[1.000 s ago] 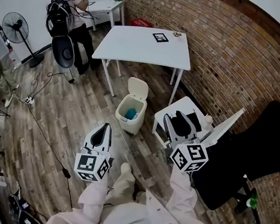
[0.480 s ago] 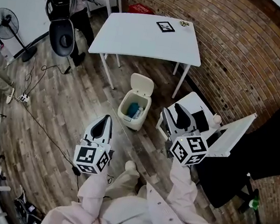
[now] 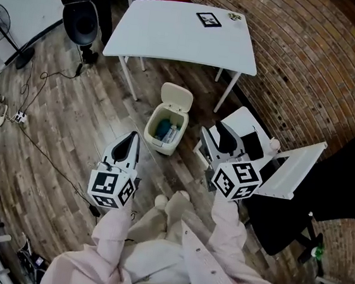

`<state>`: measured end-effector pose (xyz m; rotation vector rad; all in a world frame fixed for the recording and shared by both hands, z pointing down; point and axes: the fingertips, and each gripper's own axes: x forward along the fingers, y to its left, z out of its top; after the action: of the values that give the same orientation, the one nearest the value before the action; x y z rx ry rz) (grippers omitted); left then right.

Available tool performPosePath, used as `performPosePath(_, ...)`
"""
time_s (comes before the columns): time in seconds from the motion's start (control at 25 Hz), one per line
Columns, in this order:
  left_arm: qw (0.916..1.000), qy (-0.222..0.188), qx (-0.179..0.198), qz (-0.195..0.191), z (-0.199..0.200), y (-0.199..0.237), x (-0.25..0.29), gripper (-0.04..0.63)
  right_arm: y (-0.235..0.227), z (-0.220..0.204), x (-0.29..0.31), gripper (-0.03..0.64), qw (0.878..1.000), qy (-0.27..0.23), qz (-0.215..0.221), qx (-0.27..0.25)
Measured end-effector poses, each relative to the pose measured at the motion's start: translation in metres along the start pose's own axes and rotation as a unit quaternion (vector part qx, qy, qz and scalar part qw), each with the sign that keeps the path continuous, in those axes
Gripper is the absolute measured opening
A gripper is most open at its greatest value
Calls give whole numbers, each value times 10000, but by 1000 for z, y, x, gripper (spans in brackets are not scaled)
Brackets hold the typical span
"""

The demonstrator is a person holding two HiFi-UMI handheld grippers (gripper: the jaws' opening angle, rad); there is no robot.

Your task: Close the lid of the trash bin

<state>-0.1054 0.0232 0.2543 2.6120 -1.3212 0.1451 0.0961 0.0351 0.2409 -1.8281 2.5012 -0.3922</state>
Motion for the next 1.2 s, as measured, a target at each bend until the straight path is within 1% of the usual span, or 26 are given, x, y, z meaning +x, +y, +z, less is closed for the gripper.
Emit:
performPosePath(0.24, 9996, 178, -187, 90, -10, 18, 24, -8, -18, -5, 31, 169, 9998, 193, -28, 17)
performPosePath(0.48, 9989, 331, -312, 136, -14, 40, 70, -8, -49, -14, 83, 169, 9990, 437, 13, 34)
performPosePath(0.64, 9971, 510, -499, 265, -24, 58, 102, -8, -69, -25, 123, 169, 9972, 728, 93, -123)
performPosePath(0.84, 9944, 743, -624, 407, -39, 80, 141, -8, -88, -45, 173, 169, 9927, 1122, 358, -271)
performPosePath(1.04, 9898, 969, -847, 614, -56, 96, 168, -8, -102, -67, 215, 169, 9863, 1483, 680, -250)
performPosePath(1.2, 9858, 1165, -981, 709, -74, 105, 186, -8, -111, -87, 244, 169, 9794, 1769, 943, -248)
